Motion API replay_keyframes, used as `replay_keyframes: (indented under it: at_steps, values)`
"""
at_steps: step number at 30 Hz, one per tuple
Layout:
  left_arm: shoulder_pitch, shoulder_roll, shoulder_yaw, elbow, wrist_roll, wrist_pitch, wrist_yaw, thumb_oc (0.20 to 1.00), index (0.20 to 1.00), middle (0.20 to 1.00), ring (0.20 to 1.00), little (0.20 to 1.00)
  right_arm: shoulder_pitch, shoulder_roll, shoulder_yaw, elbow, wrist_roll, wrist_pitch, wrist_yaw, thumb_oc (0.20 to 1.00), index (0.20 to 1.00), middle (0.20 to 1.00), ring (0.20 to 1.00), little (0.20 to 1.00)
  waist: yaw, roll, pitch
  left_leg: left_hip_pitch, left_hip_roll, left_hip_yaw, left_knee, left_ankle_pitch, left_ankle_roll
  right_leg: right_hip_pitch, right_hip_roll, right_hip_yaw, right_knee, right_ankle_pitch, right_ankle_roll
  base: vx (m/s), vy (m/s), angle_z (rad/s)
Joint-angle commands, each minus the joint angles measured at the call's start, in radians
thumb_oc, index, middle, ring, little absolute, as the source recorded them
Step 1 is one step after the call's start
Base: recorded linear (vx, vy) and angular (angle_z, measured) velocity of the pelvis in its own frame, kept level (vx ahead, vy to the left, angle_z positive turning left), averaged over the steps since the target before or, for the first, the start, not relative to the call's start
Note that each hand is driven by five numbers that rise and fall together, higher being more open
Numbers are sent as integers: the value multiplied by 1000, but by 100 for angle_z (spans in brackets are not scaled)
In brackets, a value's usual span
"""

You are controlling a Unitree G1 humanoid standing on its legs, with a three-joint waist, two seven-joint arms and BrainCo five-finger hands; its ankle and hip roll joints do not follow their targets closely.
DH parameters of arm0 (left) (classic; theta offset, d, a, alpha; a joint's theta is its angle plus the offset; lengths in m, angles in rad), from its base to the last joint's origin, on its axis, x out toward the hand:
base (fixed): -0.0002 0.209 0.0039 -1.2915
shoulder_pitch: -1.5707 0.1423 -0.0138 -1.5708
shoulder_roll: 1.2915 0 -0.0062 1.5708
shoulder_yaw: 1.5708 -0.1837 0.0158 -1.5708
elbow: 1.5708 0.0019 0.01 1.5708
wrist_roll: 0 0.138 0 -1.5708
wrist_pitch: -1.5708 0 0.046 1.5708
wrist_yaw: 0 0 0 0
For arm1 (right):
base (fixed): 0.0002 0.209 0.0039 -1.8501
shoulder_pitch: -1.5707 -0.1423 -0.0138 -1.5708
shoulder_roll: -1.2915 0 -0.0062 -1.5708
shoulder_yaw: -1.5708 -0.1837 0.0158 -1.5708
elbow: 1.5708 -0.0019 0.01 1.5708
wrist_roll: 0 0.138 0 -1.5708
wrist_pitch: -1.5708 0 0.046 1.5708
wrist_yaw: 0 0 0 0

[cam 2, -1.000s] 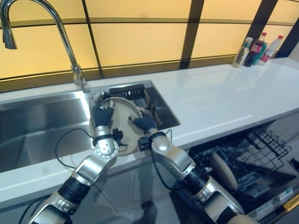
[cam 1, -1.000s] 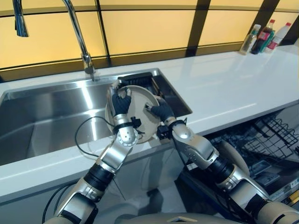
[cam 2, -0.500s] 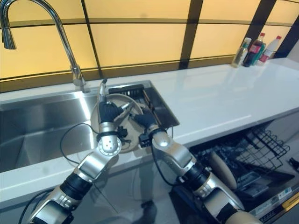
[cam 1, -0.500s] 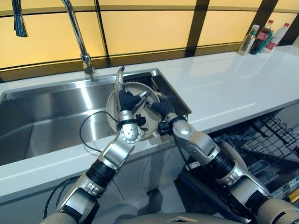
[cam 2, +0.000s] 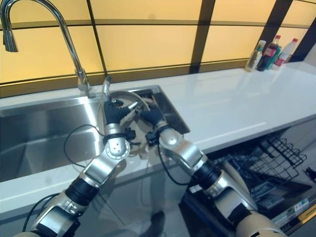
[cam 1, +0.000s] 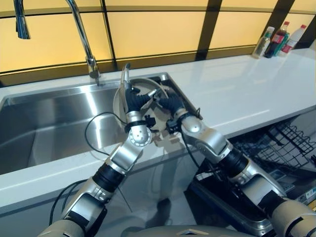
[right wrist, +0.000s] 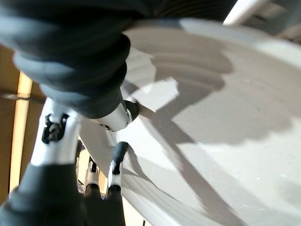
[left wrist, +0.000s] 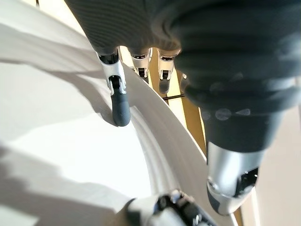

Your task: Pick up plates and place into dishwasher.

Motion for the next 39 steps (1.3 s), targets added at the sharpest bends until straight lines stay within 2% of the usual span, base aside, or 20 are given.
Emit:
replay_keyframes:
  at_steps: [1,5,11,18,30,35,39]
  values:
    - [-115,-3,-44,102,-41,-21,-5,1000,1000,1000,1000,1000,-173,-11,-107,5,-68,-92,-14,200,200,200,200,200,0,-19,-49,-65,-29,101,43,-47,29,5,0,-17,3,-51,58,0,0,0]
    - [-119,8,-38,150,-59,-24,-1,1000,1000,1000,1000,1000,-252,-90,-131,57,-75,-111,-26,200,200,200,200,200,-4,-28,-56,-60,-26,105,38,-47,28,4,2,-12,3,-49,60,0,0,0]
    - [-116,35,-20,187,-96,-8,-9,1000,1000,1000,1000,1000,-301,-187,-163,104,-120,-136,-42,200,200,200,200,200,-14,-25,-62,-54,-20,113,26,-46,27,3,8,-3,3,-49,60,0,0,0]
    - [-54,78,34,216,-114,-35,-12,1000,1000,1000,1000,1000,-287,-323,-211,144,-192,-138,-41,200,200,200,200,200,-28,-23,-62,-43,-15,119,9,-44,26,1,15,17,3,-48,61,5,-6,-2]
    - [126,182,186,181,-53,-85,-110,1000,1000,1000,1000,1000,-93,-563,-379,130,-370,-123,-9,200,200,200,200,200,-71,-31,-44,-33,-5,153,18,-69,32,-9,36,86,3,-45,59,16,-58,-14]
    - [216,227,249,175,-19,-123,-152,1000,1000,1000,1000,1000,49,-628,-483,129,-374,-144,-7,200,200,200,200,200,-91,-27,-34,-33,-7,166,33,-86,38,-18,43,122,3,-40,56,35,-82,-23]
    - [273,255,290,176,-3,-142,-182,1000,1000,1000,1000,1000,151,-641,-549,143,-357,-158,-13,200,200,200,200,200,-98,-20,-26,-32,-14,160,39,-94,45,-28,50,149,3,-35,54,54,-66,-33]
